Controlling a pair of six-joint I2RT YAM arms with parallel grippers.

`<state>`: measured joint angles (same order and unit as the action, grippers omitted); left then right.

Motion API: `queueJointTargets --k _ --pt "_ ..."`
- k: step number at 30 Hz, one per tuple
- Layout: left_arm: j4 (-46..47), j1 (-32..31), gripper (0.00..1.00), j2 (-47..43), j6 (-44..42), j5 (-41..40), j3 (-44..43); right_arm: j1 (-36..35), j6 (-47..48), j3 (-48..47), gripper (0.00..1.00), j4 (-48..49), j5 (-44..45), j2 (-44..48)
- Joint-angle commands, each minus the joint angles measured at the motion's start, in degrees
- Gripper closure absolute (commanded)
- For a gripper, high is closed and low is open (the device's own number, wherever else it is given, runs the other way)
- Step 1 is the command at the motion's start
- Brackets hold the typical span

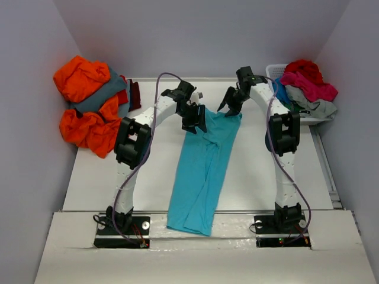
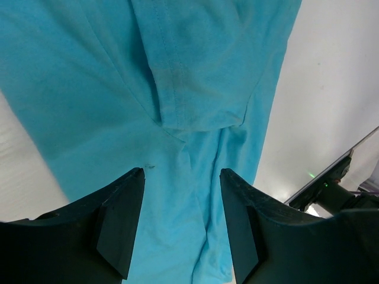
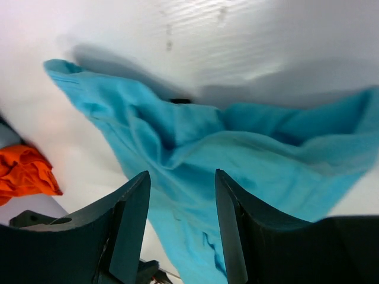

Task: Fold and stack the t-shirts
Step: Rotate the rectangle-folded T-shirt at the center of the board.

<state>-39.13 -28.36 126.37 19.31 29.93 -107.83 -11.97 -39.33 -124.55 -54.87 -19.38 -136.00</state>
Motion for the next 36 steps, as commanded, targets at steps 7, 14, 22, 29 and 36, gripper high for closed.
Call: queueJointTargets --k 7,14,22,29,36 --pt "-1.56 0.76 0.36 -3.67 -0.68 -2.16 4.47 -1.66 -1.45 -13.09 0.47 -1.73 -4.97 -7.96" --pt "-2.17 0.76 0.36 -2.88 -1.03 -2.51 4.47 -1.66 -2.42 -3.95 0.47 1.27 -4.97 -4.09" --pt "-2.79 0.76 0.36 -1.91 -1.29 -2.86 4.47 -1.66 -1.19 -1.04 0.48 0.21 -0.93 -2.42" --pt "-2.97 0.76 0.36 -2.18 -1.56 -3.13 5.53 -1.66 -1.71 3.79 0.48 4.06 -0.22 -0.31" --pt "-3.05 0.76 0.36 -2.18 -1.64 -3.04 5.79 -0.61 -1.01 -9.99 0.49 0.66 0.13 -7.60"
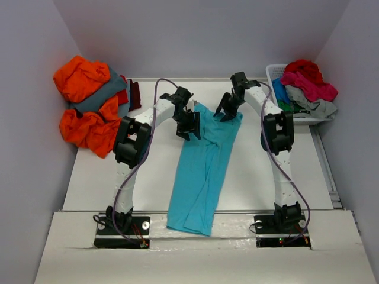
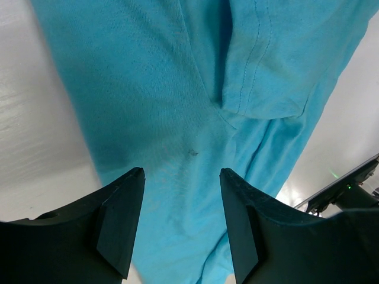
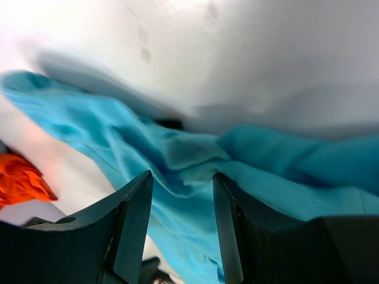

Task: Fold and stack the t-shirts
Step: Rotate the rectangle-folded T-shirt at the center of the board.

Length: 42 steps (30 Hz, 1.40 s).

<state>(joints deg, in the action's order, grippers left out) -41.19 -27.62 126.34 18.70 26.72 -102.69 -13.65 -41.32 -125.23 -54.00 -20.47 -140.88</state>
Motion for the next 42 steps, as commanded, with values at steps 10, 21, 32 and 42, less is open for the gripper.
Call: queueJointTargets --k 10,21,32,42 --pt "-1.09 0.02 0.36 -2.68 -1.38 -0.44 1.89 2.75 1.86 -8.36 0.50 1.09 2.19 -0.71" --pt "-1.26 0.02 0.36 -2.68 -1.30 -0.44 1.71 3.28 4.67 -1.52 0.50 -0.41 6.23 3.06" --pt "-1.26 0.02 0.36 -2.86 -1.56 -0.53 2.85 6.27 4.93 9.30 0.50 3.37 7.11 8.96" --pt "-1.00 0.02 0.36 -4.09 -2.09 -0.18 3.11 6.88 5.72 -11.31 0.50 -0.31 1.93 -2.45"
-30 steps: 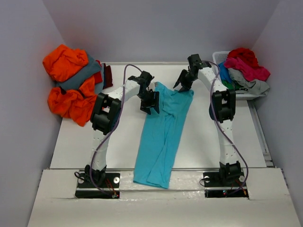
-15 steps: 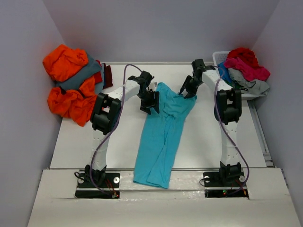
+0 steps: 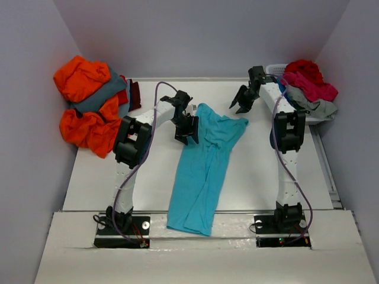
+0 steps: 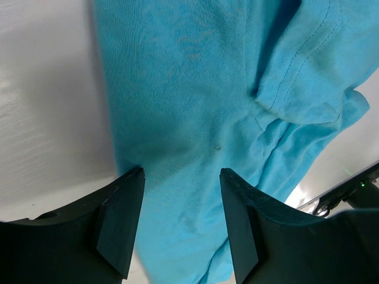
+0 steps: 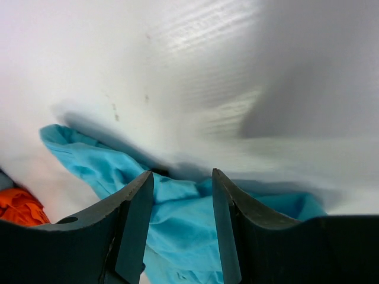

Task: Fold and stack the t-shirts
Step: Rotate the rectangle-folded T-shirt at the center of the board.

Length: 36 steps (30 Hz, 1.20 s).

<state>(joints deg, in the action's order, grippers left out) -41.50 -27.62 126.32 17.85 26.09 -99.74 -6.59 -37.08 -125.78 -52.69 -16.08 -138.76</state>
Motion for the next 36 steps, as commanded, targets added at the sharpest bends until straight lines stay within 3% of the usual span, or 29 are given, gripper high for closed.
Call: queueJointTargets --k 1,5,17,21,24,30,36 --pt "-0.69 0.02 0.36 -4.15 -1.23 0.46 0.34 -0.18 1.57 -12.72 0.50 -2.07 -3.34 -5.55" --pt "-0.61 0.02 0.36 -4.42 -1.24 0.28 0.87 -0.18 1.14 -16.09 0.50 -3.22 -4.49 -5.66" --pt "-0.69 0.02 0.36 -3.89 -1.15 -0.07 -0.45 -0.71 -0.19 7.97 0.50 -2.42 -2.65 15.78" --pt "-1.74 0.02 0.36 -2.40 -1.59 -3.93 -5.79 -1.32 -0.71 12.74 0.50 -2.07 -2.82 17.38" --pt "-3.23 0.02 0.36 1.46 -2.20 -7.62 -16.14 -2.89 -0.80 18.26 0.50 -2.25 -2.21 19.39" --pt "-3.59 1.59 0.36 10.85 -3.08 -12.02 -27.32 -3.52 -0.71 27.32 0.50 -1.46 0.43 23.26" --pt "-2.89 4.05 0.35 15.71 -2.55 -10.00 -30.33 -3.52 -1.24 31.81 0.50 -0.84 3.33 26.34"
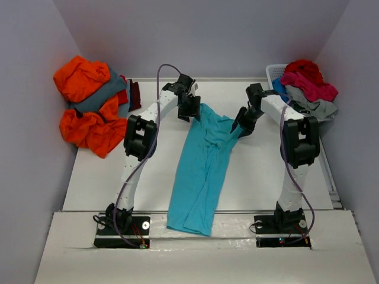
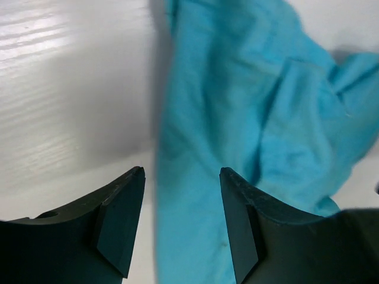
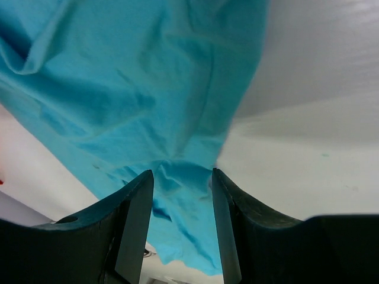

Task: Fold and stack the t-shirts
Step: Rotate the rectangle-folded T-shirt at the center of the board.

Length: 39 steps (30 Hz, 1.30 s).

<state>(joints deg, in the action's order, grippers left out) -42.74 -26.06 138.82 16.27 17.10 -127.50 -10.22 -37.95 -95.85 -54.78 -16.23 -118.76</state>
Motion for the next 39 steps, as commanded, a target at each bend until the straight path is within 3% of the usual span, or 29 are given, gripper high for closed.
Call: queueJointTargets --k 1,9,14,22,39 --pt "-1.38 2.51 0.35 3.64 -0.89 -0.85 -2.92 0.11 -0.54 2.33 0.50 1.52 3.83 6.61" --pt "-0.50 5.50 0.31 7.34 -0.89 0.12 -6.35 0.11 -2.74 6.91 0.48 3.10 8.84 8.63" --pt "1.87 6.55 0.30 9.18 -0.63 9.78 -6.45 0.11 -4.31 7.26 0.42 4.15 11.48 7.14" --pt "4.86 6.55 0.30 9.62 0.42 20.23 -4.16 0.11 -10.46 10.77 0.40 10.83 13.06 5.39" --pt "11.63 5.50 0.30 14.02 3.06 34.22 -1.96 2.92 -15.75 12.10 0.39 14.27 20.88 3.19"
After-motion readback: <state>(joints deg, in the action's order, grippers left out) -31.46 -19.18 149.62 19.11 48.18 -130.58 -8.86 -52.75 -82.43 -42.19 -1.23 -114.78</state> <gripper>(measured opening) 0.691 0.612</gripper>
